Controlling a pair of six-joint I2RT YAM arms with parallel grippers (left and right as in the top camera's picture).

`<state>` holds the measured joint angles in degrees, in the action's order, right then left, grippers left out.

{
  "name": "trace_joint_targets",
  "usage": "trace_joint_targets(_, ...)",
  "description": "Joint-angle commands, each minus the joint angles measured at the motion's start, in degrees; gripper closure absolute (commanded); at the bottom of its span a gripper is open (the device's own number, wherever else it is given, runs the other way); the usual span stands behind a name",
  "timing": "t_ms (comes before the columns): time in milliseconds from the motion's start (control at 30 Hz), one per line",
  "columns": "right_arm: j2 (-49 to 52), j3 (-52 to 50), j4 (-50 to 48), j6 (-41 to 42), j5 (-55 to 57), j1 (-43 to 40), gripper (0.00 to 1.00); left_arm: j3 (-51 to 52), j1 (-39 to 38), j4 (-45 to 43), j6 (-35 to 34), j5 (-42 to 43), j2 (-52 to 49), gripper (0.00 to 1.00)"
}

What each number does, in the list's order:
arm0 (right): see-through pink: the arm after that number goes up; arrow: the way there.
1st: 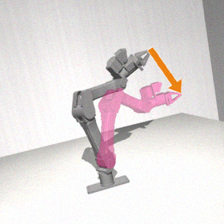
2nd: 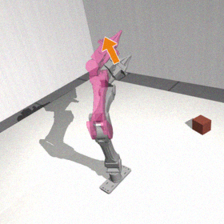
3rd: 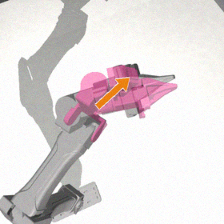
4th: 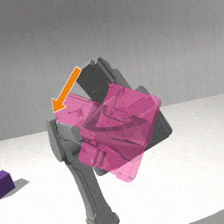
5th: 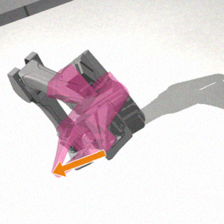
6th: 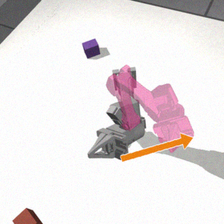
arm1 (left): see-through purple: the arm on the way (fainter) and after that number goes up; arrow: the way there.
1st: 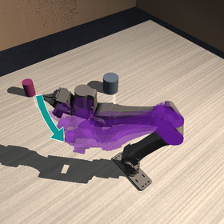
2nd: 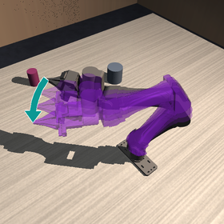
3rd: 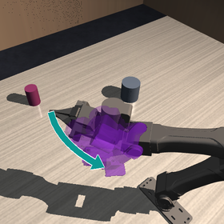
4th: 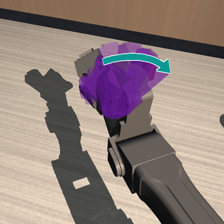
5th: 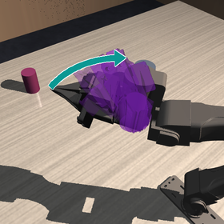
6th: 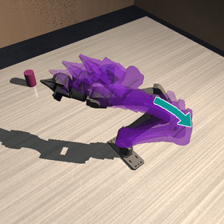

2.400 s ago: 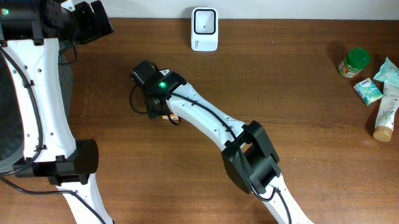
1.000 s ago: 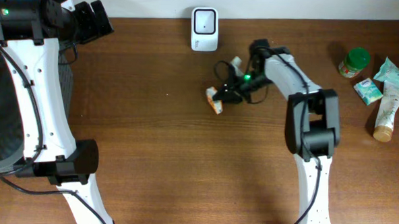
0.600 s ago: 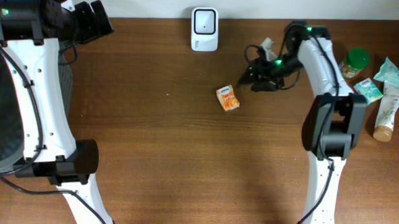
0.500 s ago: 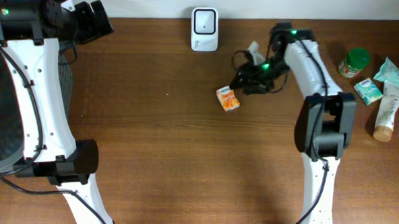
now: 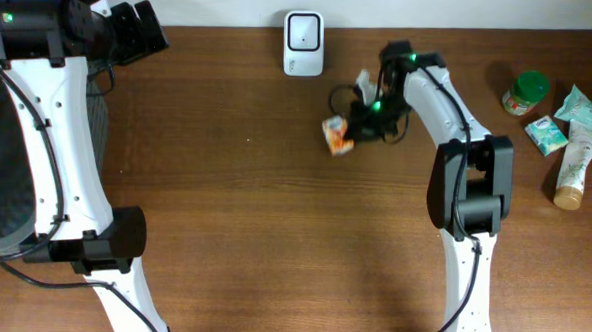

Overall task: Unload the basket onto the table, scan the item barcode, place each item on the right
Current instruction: 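Lift the orange Kleenex pack up in front of the scanner, then carry the orange pack to the right table edge and release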

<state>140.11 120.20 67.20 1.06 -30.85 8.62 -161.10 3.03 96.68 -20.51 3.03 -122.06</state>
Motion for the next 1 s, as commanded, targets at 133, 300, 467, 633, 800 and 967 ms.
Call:
trace_joint_targets(133, -0.90, 21.59, -11.98, -7.37, 38.29, 6.93, 0.96, -0.13, 0.13, 0.02, 0.87, 0.22, 0.90, 0.01)
trace_joint_targets(300, 1.70, 18.80, -32.59, -23.34, 50.86, 14.82, 0.96, -0.13, 0.13, 0.02, 0.87, 0.22, 0.90, 0.01)
trace_joint_targets(467, 5.14, 18.82, -36.11, -21.70, 51.06, 16.65, 0.96, -0.13, 0.13, 0.02, 0.87, 0.22, 0.90, 0.01)
trace_joint_targets(633, 1.14, 19.32, -31.91, -5.25, 56.17, 12.11, 0.96, -0.13, 0.13, 0.02, 0.87, 0.22, 0.90, 0.01)
trace_joint_targets(800, -6.93, 19.63, -13.33, 17.75, 67.73, -3.17, 0.96, -0.13, 0.13, 0.02, 0.87, 0.22, 0.90, 0.01)
trace_joint_targets(967, -7.45, 19.56, 4.17, 21.16, 66.93, -23.17, 0.96, -0.13, 0.13, 0.02, 0.87, 0.22, 0.90, 0.01)
